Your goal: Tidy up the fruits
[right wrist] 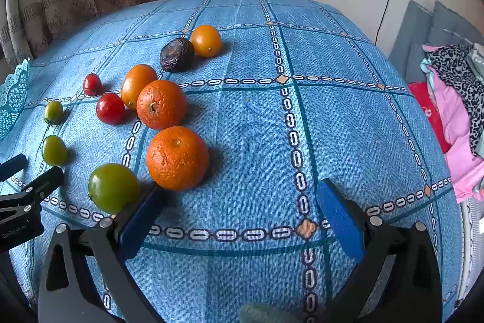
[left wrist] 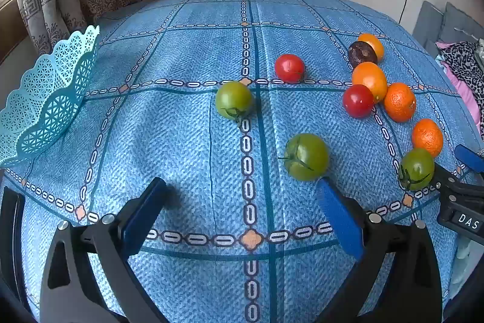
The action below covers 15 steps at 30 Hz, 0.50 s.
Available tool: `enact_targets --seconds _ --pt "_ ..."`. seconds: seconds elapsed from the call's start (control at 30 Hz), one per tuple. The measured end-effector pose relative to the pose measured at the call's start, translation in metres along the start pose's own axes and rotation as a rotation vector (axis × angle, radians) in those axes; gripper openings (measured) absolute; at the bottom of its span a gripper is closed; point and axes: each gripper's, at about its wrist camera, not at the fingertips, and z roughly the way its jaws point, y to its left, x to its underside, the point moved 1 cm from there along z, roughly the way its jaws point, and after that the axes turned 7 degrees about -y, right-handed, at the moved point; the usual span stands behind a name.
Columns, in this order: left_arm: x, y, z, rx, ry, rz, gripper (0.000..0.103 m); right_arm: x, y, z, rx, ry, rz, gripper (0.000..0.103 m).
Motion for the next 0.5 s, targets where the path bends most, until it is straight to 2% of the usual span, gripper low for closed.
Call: enact_targets --seconds 0.5 --pt "0.0002 -0.001 0.0001 -0.011 -0.001 0.004 0.101 0.0 0.0002 -0.0001 0.001 -0.002 -0.001 0.098"
